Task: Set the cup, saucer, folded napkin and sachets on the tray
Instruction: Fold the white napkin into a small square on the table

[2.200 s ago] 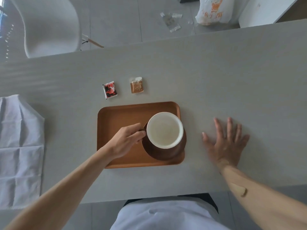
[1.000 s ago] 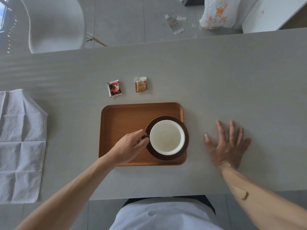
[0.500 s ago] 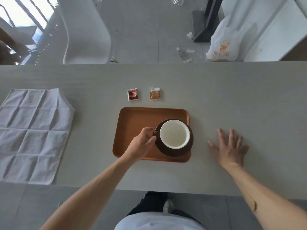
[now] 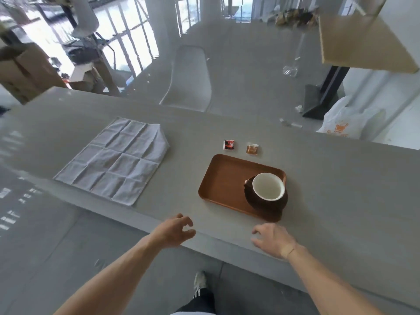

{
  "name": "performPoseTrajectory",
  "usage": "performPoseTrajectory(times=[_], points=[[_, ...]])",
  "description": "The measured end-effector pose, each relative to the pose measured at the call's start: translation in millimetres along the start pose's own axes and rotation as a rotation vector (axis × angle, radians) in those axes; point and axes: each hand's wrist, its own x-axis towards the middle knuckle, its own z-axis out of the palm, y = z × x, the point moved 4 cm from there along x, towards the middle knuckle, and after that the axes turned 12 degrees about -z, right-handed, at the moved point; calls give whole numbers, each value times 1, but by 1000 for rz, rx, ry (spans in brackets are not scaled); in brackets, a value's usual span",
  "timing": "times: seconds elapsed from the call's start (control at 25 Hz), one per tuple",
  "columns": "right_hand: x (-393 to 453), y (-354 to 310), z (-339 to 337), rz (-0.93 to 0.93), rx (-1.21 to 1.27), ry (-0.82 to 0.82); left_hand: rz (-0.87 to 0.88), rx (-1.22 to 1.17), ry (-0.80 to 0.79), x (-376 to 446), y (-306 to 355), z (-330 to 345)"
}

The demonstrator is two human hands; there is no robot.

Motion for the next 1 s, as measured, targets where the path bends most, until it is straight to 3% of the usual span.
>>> performPoseTrajectory(times=[0.4,0.64,0.8,1.0], points=[[89,-239,9,-377,-145,-83,-282,-121,156,-112,-204,-38],[141,-376,34,-462,-246,-90,-400,-131,151,-160,-342,-63],[162,-428,51,-442,-284,-82,-411,-146,133,-165,-404,-82],[199,-458,46,-420,-340,-67,-369,-179,139,-139,-436,-109]])
